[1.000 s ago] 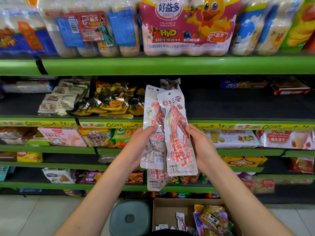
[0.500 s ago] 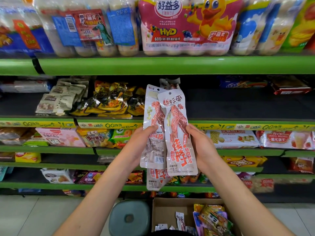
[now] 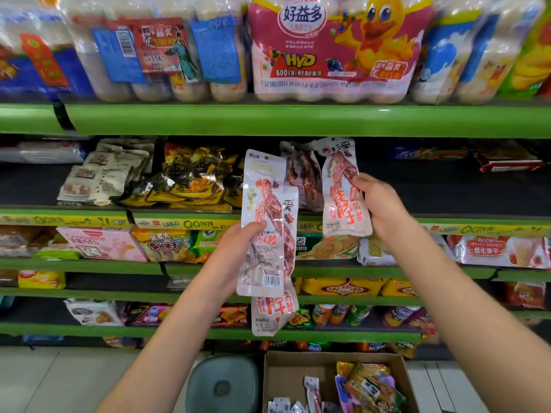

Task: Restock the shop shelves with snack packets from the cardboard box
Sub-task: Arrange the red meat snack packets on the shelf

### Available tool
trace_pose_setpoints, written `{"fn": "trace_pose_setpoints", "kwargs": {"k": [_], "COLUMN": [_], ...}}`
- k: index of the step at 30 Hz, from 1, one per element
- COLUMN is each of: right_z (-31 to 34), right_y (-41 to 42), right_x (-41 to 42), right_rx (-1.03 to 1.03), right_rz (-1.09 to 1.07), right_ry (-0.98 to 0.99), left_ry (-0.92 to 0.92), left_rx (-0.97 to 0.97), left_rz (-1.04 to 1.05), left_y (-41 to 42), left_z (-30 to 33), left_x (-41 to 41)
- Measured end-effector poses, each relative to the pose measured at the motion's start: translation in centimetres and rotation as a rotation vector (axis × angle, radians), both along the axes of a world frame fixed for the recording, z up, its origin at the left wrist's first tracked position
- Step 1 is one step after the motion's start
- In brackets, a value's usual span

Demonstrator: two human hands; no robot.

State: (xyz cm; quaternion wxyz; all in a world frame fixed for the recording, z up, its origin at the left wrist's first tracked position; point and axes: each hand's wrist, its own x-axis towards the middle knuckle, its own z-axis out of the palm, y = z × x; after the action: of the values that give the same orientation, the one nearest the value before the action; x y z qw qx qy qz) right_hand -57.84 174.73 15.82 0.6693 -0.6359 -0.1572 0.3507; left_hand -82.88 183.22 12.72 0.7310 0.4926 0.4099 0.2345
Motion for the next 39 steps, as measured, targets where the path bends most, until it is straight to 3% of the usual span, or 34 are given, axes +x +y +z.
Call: {"fn": "trace_pose_setpoints", "kwargs": {"k": [4,12,19,22,24,28,33,39], "right_z": [0.1,-1.6,-1.8,-1.8,-1.3,-0.5,-1.5,-3.9], "right_y": [3.7,7.7,7.9,7.2,6.1,1.8,-3.5,-5.6], "right_x": [4.4,7.2,6.9,6.1,4.7,-1.6,-10.9,-14.3], "right_rx": [-0.114,-0.335,-0.611,-0.582,-0.529,-0.22,-0.096,-0.182], "right_rz": [-0.09,-0.039,0.136,0.143,0.039,-0.052,0.211,0.266], "right_ry": [-0.129,-0.296,-0.778,-0.846,-0.93,-1.125,-1.01,-0.84], "left_ry": [0.015,-0.011,-0.03,-0.012,-0.013,-0.041,-0.065,-0.059], "left_rx": [-0.017,-0.058,-0.051,-0.032,-0.022,-0.059,-0.046,0.002], "left_rz": [0.019,0.079,0.073,0.055,0.064,0.038,0.003,-0.059], "left_y": [0.4,1.8,1.9,1.9,1.7,1.3,0.3,-1.6], "left_z": [-0.3,-0.5,-0.5,-0.5,-0.4,-0.2,-0.2,0.0], "left_x": [-0.8,-2.7,-2.4,-1.6,-1.0,-0.2,0.9,1.9]}}
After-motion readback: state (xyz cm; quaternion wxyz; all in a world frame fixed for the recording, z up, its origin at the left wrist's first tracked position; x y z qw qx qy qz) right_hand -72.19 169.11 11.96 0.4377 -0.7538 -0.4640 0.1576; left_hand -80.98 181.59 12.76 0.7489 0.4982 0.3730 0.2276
